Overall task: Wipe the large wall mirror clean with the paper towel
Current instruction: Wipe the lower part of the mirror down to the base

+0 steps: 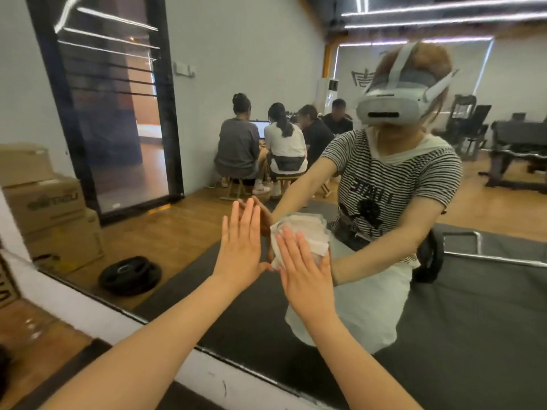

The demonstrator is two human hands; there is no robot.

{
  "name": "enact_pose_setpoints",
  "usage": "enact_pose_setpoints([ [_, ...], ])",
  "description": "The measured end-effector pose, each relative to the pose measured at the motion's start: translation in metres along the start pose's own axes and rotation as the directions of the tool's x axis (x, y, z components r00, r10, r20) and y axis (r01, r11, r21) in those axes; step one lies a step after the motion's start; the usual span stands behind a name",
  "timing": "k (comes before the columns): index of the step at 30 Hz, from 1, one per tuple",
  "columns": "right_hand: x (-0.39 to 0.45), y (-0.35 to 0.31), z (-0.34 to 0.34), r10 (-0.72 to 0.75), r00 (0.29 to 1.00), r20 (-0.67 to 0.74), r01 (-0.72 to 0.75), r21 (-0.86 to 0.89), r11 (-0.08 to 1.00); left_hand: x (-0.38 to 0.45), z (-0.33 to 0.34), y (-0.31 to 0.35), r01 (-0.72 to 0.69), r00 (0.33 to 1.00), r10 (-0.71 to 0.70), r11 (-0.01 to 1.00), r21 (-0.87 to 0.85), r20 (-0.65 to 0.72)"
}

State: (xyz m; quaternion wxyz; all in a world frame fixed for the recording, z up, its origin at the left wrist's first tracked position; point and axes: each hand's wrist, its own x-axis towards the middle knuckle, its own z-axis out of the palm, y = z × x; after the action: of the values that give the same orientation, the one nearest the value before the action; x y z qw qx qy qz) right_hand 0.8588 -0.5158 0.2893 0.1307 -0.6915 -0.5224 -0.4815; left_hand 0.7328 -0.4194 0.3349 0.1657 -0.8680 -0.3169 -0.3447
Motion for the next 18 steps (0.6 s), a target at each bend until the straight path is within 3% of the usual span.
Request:
enact_pose_setpoints([
  [6,-0.016,0.033,-0.019,-0.014,1.000,0.015,0.014,0.019,1.000,0.001,0.008,-0.005,-0.002,0.998,0.005,0.999,-0.040,0.064],
  [13,-0.080,0.099,-0.045,0.318,0.947,0.035,-0.317,-0.042,0.948,0.005,-0.008,0.003,0.040,0.979,-0.019,0.994,-0.102,0.203],
  [18,-0.065,0.090,-0.049,0.402,0.915,0.040,-0.403,0.046,0.914,0.008,-0.021,0.011,0.087,0.951,-0.067,0.995,-0.055,0.301],
])
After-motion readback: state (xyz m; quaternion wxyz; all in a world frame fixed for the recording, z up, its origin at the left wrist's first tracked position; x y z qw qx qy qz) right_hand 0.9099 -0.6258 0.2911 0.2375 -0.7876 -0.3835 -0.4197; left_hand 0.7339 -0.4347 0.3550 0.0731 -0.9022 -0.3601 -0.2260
